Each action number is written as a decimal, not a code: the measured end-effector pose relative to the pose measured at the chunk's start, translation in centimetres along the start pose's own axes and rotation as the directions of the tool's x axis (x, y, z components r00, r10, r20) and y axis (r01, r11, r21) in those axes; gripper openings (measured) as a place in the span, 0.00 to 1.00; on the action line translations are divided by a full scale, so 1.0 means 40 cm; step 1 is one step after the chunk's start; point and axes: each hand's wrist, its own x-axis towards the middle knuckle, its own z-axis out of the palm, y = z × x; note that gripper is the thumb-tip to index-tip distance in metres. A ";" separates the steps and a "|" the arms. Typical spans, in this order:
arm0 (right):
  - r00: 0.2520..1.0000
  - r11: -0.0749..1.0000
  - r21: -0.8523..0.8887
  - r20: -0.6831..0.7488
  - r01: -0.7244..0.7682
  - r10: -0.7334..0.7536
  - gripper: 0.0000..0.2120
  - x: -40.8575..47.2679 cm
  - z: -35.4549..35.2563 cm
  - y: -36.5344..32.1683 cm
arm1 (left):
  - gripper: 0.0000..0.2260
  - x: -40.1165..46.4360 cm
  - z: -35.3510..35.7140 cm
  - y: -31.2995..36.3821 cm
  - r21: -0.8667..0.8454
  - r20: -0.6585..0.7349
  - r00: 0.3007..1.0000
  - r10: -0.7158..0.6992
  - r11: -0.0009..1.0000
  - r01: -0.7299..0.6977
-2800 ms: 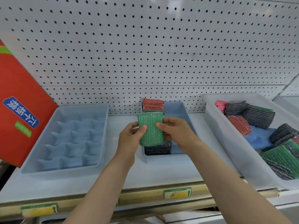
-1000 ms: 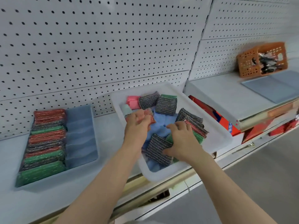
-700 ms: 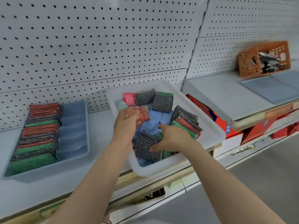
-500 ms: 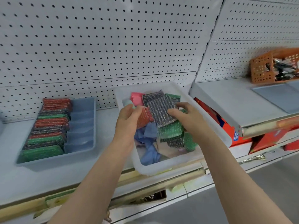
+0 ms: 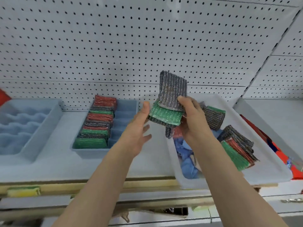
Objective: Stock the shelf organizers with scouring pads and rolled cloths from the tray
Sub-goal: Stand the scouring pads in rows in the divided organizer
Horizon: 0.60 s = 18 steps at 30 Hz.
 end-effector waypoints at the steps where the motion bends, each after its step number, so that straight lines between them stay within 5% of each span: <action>1: 1.000 0.999 0.032 0.022 -0.017 0.016 0.11 0.002 0.027 0.009 | 0.44 0.001 -0.026 0.004 -0.013 0.031 0.999 -0.028 1.000 0.029; 6: 0.999 0.997 0.065 0.024 0.029 -0.030 0.12 -0.004 0.155 0.064 | 0.39 0.006 -0.133 0.055 -0.178 0.191 0.980 -0.047 0.981 0.082; 9: 0.997 0.993 -0.104 0.045 0.061 -0.057 0.13 -0.001 0.210 0.107 | 0.30 0.014 -0.194 0.091 -0.244 0.188 0.981 0.048 0.970 0.000; 13: 0.995 0.968 -0.247 0.090 0.053 -0.031 0.14 -0.010 0.278 0.177 | 0.27 0.040 -0.300 0.105 -0.119 0.061 0.995 0.073 0.991 -0.065; 18: 0.992 0.896 -0.439 0.123 0.059 -0.004 0.16 -0.022 0.378 0.237 | 0.24 0.046 -0.404 0.117 -0.079 0.073 0.996 0.043 0.996 -0.037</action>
